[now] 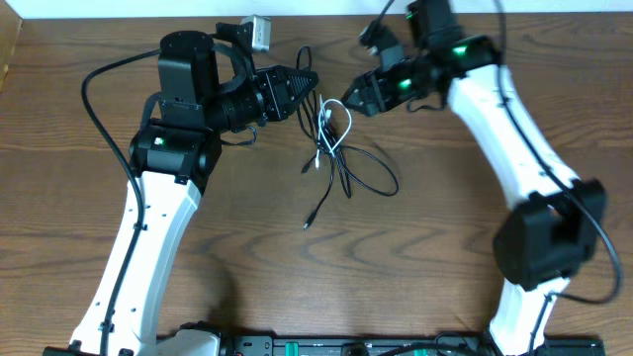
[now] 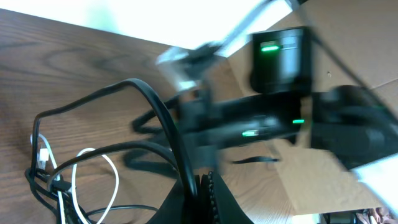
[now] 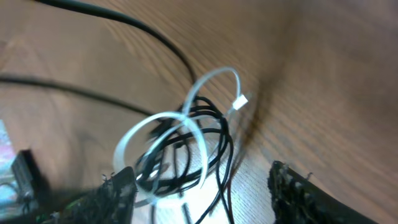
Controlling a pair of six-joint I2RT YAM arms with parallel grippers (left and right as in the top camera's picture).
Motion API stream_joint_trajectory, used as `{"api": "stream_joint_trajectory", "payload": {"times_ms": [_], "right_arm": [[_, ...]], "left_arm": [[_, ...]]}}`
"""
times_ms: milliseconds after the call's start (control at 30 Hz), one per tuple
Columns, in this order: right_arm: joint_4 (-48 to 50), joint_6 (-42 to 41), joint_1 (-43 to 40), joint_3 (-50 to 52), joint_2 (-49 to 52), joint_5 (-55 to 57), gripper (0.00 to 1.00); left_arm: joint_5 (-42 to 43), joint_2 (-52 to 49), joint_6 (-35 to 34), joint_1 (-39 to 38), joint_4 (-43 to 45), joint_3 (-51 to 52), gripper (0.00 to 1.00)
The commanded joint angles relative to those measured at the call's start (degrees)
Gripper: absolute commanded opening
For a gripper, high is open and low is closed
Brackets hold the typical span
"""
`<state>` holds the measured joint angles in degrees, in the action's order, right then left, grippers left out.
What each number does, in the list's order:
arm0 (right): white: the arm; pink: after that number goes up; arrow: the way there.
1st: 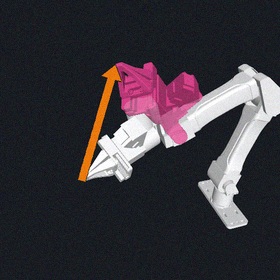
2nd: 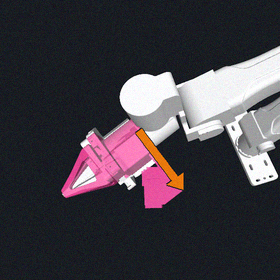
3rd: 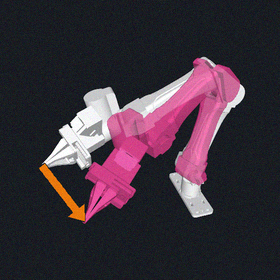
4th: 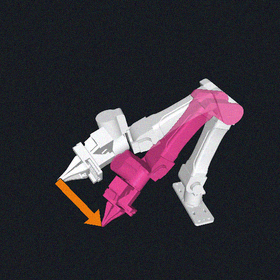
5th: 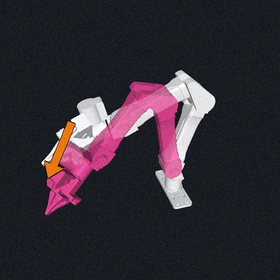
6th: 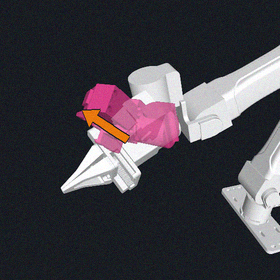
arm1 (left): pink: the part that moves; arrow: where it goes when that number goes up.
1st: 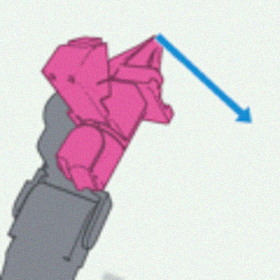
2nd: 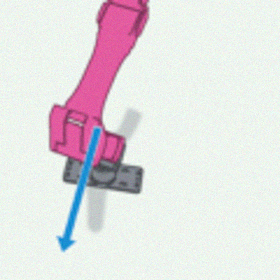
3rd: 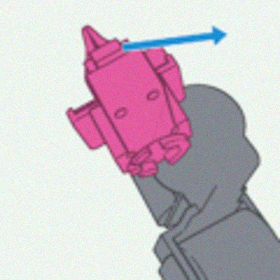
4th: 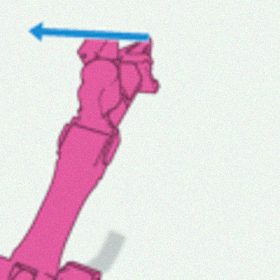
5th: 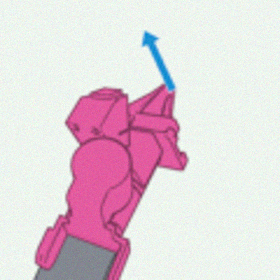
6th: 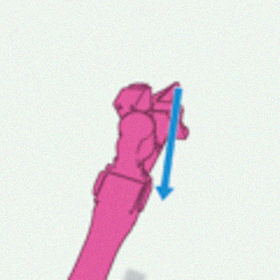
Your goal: Untangle cables
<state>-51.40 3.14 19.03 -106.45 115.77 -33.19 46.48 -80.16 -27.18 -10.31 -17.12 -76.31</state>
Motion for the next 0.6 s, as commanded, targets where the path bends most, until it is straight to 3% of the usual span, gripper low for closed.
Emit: {"api": "stream_joint_trajectory", "payload": {"times_ms": [0, 100, 333, 567], "right_arm": [[0.22, -6.60, 2.45, -0.24, 5.11, 7.08, 0.63], [-0.04, -7.87, 3.85, -0.24, 8.72, 9.81, 0.61], [-4.81, -17.73, 1.84, -0.22, 12.66, 31.87, 0.61], [-9.99, -18.36, -4.57, 0.00, 12.76, 45.59, 0.50]], "left_arm": [[1.55, 1.40, -0.33, -0.17, 0.55, -0.94, 0.07], [1.49, 1.40, -0.31, -0.17, 0.55, -0.94, 0.07], [0.66, 1.40, -0.28, 0.13, 0.52, -0.94, 0.08], [0.46, 1.40, -0.31, 3.21, 0.50, -0.94, 0.07]]}}
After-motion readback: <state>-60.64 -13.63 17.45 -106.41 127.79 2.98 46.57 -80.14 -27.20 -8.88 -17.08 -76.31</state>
